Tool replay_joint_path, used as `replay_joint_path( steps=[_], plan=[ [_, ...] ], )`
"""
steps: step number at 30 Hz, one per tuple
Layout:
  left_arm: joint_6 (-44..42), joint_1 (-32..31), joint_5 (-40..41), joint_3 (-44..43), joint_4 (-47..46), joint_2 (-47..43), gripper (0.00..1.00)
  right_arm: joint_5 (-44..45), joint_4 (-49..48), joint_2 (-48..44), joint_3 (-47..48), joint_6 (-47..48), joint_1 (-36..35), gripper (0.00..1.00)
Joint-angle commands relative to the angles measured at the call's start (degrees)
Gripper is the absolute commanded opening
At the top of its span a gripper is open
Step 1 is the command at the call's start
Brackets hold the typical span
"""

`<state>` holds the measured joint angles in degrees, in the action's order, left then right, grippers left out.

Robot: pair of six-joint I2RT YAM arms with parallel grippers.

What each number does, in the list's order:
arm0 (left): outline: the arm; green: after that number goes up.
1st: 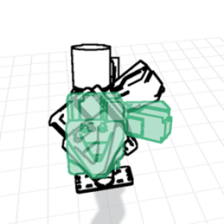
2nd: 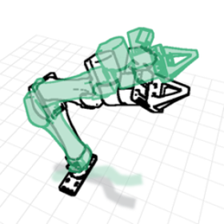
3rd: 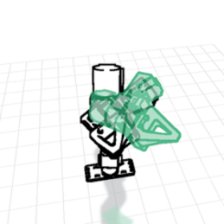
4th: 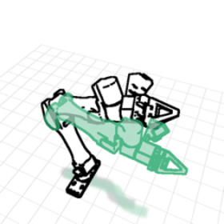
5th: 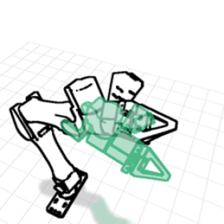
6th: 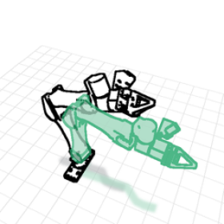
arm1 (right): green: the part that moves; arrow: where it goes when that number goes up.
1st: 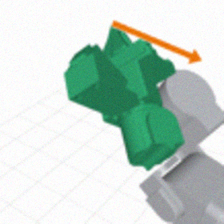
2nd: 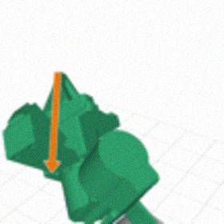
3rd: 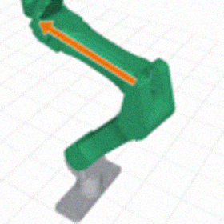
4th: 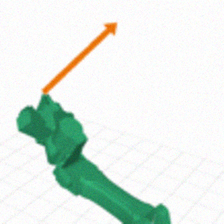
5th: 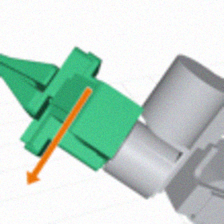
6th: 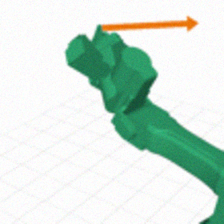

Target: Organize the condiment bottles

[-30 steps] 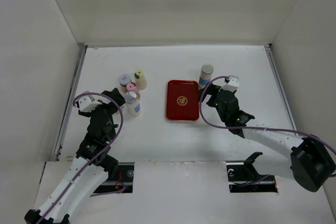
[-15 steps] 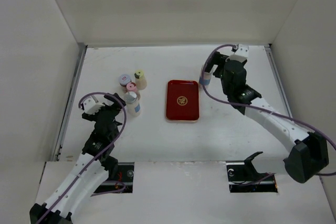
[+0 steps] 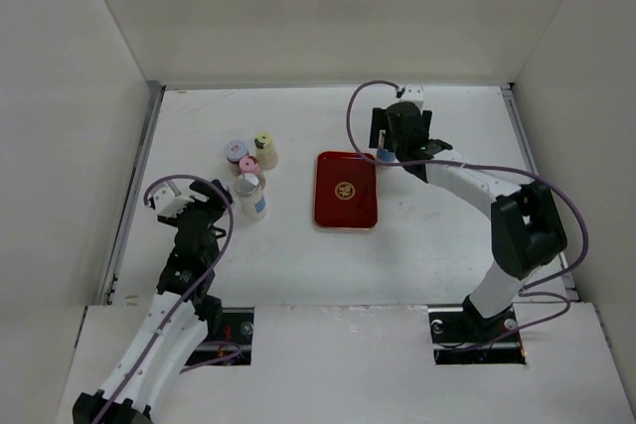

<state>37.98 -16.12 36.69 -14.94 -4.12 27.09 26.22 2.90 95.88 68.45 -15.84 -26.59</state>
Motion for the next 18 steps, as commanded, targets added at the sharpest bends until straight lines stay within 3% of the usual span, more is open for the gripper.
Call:
replay_joint_path(
  steps=[1,3,10,18],
  plan=[
    [2.2,2.1,-6.1,0.6,-3.2,1.7,0.71,-1.4,-0.9,1.8,4.1,0.6,0.6,1.0],
    [2.8,3.1,-7.8,0.8,-3.4,1.6,0.71,-1.4,-1.2,3.3,5.1,0.6,0.9,0.97],
    [3.3,4.7,-9.2,1.4,-3.5,0.6,0.71,0.1,-5.3,4.7,6.8,1.8,0.6,0.54],
    [3.4,4.8,-10.8,1.1,-3.8,0.8,0.74,3.1,-9.6,-8.5,1.1,3.9,-2.0,0.5]
  ],
)
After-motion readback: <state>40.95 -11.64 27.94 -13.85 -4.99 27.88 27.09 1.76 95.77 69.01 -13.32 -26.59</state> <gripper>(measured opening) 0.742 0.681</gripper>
